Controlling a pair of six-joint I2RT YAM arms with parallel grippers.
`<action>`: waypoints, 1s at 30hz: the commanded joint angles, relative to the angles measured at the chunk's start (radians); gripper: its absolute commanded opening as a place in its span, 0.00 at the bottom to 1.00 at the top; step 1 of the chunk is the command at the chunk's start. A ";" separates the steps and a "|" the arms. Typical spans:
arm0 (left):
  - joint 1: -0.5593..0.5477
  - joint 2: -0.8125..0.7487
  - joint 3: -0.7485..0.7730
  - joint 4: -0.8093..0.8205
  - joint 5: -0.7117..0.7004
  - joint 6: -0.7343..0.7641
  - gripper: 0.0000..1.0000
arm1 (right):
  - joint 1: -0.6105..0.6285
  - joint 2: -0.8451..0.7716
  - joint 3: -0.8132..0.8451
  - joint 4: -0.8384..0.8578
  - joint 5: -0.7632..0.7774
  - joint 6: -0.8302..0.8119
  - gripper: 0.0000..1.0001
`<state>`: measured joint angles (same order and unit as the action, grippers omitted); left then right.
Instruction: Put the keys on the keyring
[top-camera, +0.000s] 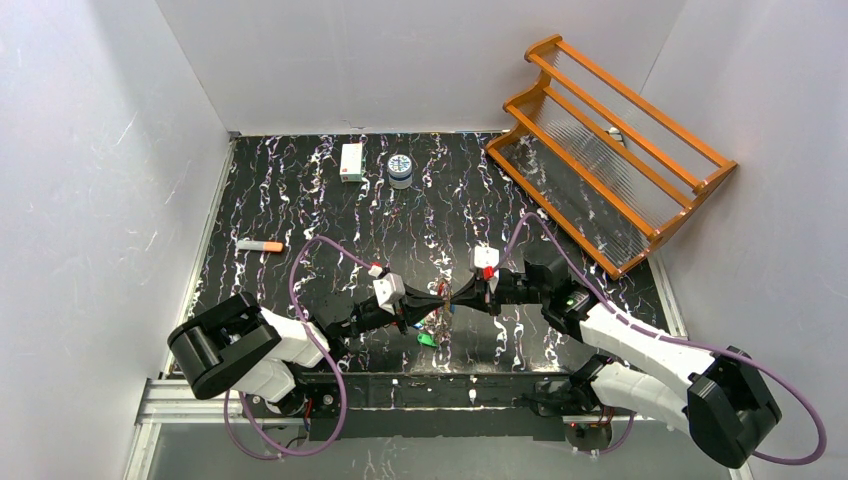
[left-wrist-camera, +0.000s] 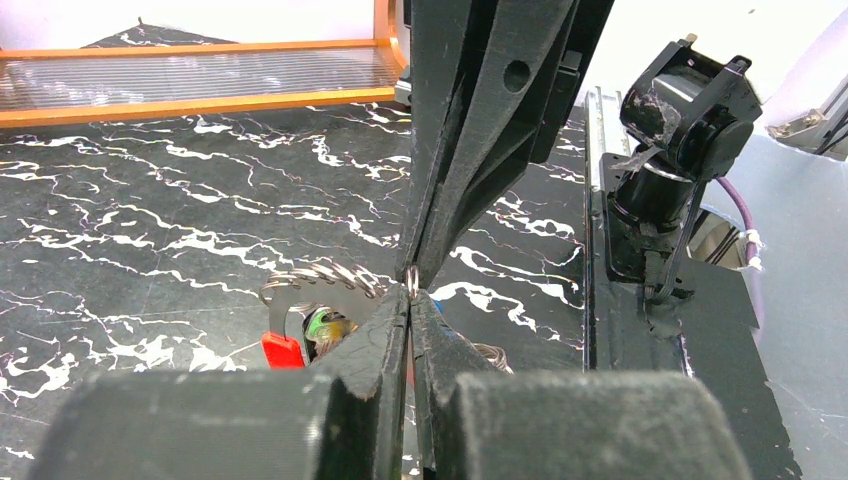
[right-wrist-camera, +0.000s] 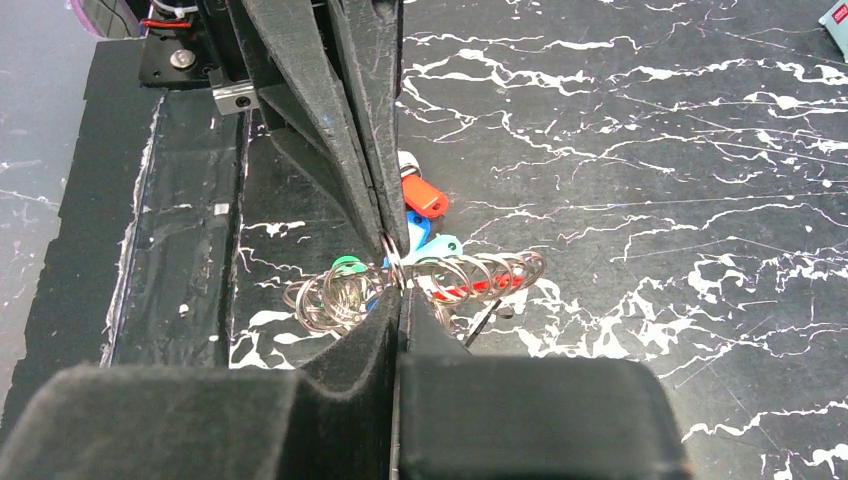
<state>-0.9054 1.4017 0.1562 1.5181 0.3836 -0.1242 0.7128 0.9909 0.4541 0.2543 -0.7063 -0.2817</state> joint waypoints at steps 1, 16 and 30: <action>-0.002 -0.030 0.005 0.192 0.002 0.001 0.00 | -0.005 0.014 0.017 0.030 0.022 0.010 0.02; -0.001 -0.049 0.000 0.193 -0.010 0.005 0.00 | -0.004 0.115 0.040 -0.031 0.012 -0.004 0.01; -0.002 -0.067 -0.017 0.193 -0.031 0.008 0.00 | -0.005 0.141 0.031 0.000 -0.018 0.008 0.06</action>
<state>-0.9054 1.3804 0.1390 1.4784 0.3721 -0.1238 0.7136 1.1271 0.4755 0.2573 -0.7315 -0.2718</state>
